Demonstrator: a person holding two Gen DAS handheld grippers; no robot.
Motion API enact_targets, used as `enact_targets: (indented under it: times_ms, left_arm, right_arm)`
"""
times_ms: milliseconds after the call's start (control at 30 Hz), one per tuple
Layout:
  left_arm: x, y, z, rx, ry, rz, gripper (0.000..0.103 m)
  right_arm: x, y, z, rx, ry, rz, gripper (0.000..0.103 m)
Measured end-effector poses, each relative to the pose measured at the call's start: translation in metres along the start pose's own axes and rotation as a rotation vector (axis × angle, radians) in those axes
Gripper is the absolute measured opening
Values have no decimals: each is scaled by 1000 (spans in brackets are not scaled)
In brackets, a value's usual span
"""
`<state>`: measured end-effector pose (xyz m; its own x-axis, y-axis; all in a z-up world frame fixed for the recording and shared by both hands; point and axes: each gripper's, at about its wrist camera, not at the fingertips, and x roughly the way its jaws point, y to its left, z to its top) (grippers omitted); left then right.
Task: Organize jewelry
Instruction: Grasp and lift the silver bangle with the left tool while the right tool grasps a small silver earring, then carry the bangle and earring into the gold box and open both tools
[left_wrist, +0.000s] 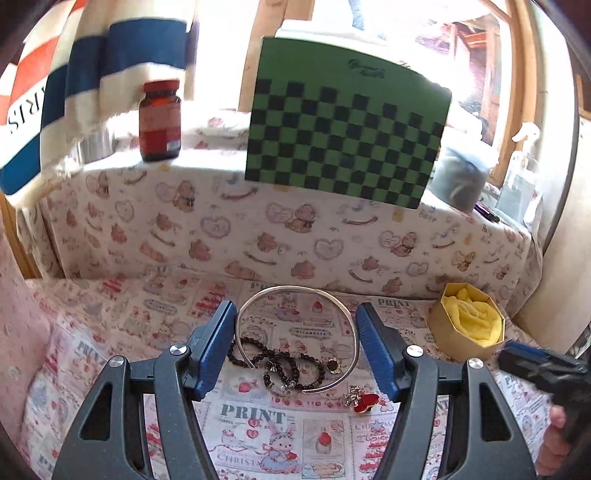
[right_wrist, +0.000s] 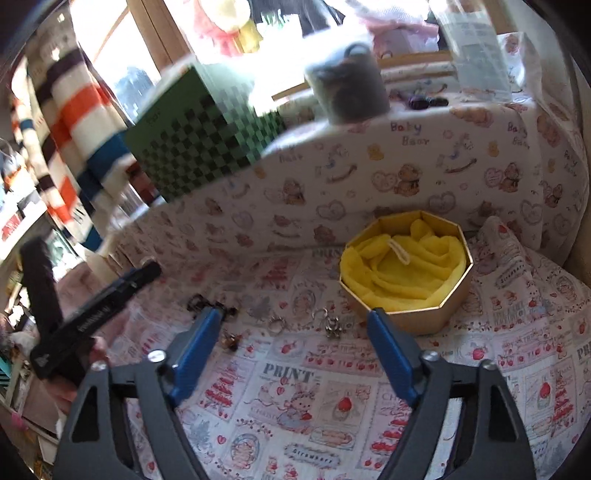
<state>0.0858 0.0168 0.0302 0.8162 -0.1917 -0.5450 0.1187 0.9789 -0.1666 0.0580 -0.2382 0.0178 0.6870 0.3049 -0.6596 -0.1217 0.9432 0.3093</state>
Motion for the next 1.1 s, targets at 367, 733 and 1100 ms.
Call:
enact_targets:
  times_ms: [367,733,1100]
  left_arm:
    - [-7,-12,-4,28,-34,-1,65]
    - [-13,-10,-3,-1,-64,-9,65]
    - [-40,-15,-8,-16,-240,-27,65]
  right_arm:
    - [79,13,6,-58,181,-270,20]
    - [70,21,-1,-94,72,-199,8]
    - [-18,-17,19,-14,-229,-53,8]
